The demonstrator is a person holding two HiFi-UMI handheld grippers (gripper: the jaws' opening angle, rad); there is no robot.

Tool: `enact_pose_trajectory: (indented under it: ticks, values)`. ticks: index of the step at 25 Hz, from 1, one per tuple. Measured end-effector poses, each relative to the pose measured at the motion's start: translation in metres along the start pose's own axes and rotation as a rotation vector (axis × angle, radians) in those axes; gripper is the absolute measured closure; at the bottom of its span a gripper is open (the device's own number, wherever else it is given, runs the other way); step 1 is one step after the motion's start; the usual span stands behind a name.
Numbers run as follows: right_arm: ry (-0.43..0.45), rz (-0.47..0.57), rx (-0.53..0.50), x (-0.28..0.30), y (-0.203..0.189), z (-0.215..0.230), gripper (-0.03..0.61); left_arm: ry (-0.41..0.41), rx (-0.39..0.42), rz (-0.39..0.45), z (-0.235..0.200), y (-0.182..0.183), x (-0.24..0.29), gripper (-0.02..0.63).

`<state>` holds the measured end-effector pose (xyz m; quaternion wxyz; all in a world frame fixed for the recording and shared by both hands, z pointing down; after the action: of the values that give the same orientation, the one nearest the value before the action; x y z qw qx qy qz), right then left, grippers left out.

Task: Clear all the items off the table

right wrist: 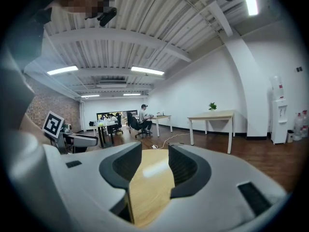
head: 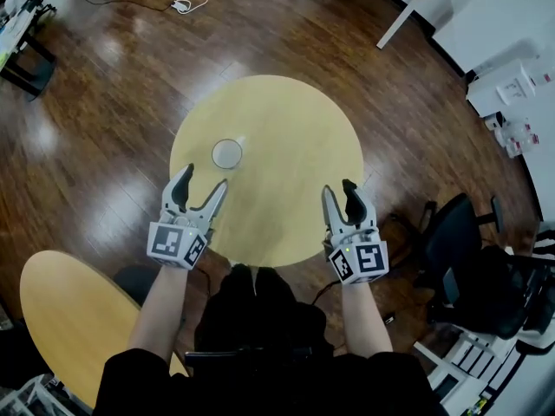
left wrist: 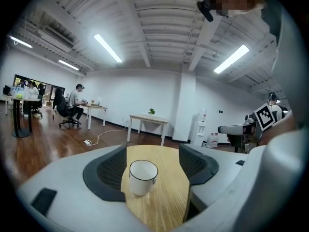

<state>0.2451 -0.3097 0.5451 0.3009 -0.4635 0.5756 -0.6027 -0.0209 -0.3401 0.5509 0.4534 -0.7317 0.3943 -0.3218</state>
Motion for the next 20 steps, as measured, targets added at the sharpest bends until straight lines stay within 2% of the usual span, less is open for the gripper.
enact_pose_trajectory:
  ticks: [4, 6, 8, 12, 20]
  values:
    - [0.026, -0.024, -0.007, 0.016, -0.014, -0.004, 0.4, 0.043, -0.023, -0.019, -0.018, -0.021, 0.012, 0.276]
    - [0.036, -0.034, 0.005, 0.02, -0.022, -0.005, 0.4, 0.056, -0.023, -0.039, -0.023, -0.034, 0.018, 0.242]
    - [0.051, -0.051, 0.013, 0.023, -0.033, -0.008, 0.4, 0.068, -0.013, -0.061, -0.026, -0.047, 0.024, 0.239]
    - [0.069, -0.086, 0.018, 0.024, -0.054, -0.01, 0.4, 0.088, -0.013, -0.078, -0.035, -0.066, 0.041, 0.155]
    - [0.067, -0.128, 0.061, 0.033, -0.082, -0.014, 0.4, 0.078, -0.03, -0.086, -0.05, -0.086, 0.066, 0.15]
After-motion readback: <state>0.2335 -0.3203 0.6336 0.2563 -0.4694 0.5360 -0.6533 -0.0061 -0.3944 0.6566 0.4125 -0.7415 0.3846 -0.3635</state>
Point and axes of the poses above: the fingertips, and each gripper's own axes: x forward along the fingers, z to its right, y out of its top, the point moved 1 cm from there along -x, backward along the fingers, and after that the axes turned 13 degrees about -x, right-handed, at the moved point
